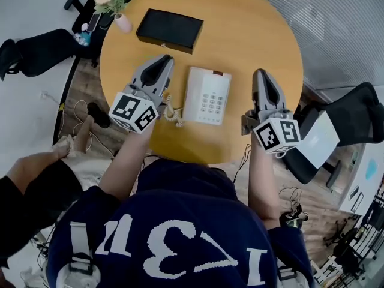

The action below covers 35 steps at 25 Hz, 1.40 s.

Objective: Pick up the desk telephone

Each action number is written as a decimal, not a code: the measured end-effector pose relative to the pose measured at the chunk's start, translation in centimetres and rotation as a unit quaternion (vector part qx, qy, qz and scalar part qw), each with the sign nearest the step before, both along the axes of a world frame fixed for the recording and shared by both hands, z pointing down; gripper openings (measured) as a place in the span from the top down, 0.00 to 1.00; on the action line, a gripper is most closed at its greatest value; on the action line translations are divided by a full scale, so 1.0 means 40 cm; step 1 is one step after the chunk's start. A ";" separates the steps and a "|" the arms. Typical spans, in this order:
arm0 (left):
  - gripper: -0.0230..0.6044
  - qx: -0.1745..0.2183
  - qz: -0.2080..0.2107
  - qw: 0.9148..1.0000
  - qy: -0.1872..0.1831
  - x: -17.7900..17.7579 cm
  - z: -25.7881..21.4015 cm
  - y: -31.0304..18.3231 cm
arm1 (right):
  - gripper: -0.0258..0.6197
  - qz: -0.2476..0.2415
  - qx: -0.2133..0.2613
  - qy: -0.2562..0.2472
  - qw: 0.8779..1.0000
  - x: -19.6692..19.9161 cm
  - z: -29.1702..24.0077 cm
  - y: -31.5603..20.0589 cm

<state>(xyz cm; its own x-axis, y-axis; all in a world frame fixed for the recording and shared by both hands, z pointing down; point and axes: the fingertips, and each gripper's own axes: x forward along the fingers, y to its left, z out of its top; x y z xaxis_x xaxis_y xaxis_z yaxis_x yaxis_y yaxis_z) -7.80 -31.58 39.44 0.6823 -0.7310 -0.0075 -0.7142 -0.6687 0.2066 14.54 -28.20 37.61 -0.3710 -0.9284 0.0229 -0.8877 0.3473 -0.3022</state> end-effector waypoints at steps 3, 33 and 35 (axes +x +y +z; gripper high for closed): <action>0.88 -0.068 0.042 0.997 0.003 0.034 0.107 0.005 | 0.91 -0.026 -0.070 -0.023 0.997 -0.006 0.140 -0.012; 0.48 -0.452 0.200 0.869 0.038 0.160 0.562 0.132 | 0.60 -0.151 -0.359 -0.092 0.917 -0.113 0.673 0.091; 0.48 -0.446 0.197 0.872 0.042 0.156 0.558 0.132 | 0.60 -0.147 -0.358 -0.092 0.918 -0.109 0.672 0.092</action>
<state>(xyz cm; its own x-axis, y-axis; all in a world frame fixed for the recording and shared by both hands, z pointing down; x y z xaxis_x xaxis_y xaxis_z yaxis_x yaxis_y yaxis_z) -1.55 -26.29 61.76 0.9058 -0.1809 0.3831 -0.4236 -0.4050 0.8103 10.18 -24.50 64.47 -0.6616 -0.5592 0.4996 -0.6988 0.2180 -0.6813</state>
